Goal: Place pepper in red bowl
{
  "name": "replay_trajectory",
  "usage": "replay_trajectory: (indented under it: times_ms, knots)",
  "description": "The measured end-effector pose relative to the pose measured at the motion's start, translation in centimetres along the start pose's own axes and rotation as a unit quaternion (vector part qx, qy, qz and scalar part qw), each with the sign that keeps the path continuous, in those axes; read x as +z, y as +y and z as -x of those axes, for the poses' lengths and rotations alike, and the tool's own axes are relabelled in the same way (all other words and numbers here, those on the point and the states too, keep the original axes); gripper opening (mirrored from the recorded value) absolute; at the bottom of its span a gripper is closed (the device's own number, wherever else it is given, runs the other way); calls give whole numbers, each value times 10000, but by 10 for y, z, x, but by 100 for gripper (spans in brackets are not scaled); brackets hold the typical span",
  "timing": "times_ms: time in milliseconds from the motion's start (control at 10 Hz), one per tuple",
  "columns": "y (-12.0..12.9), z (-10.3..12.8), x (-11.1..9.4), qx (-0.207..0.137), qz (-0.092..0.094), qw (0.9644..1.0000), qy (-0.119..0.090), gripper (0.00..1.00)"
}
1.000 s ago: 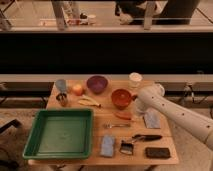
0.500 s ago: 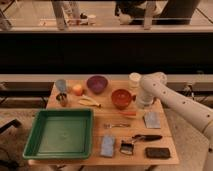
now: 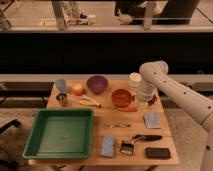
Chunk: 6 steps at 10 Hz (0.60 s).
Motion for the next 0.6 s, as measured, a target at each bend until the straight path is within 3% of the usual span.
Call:
replay_trajectory:
  times_ms: [100, 200, 300, 600]
  knots:
    - [1, 5, -5, -65, -297, 9993, -221, 0]
    - [0, 10, -7, -114, -474, 9982, -338, 0]
    - [-1, 18, -9, -209, -858, 9944, -583, 0]
    - [-8, 24, -7, -350, -1293, 9879, -787, 0]
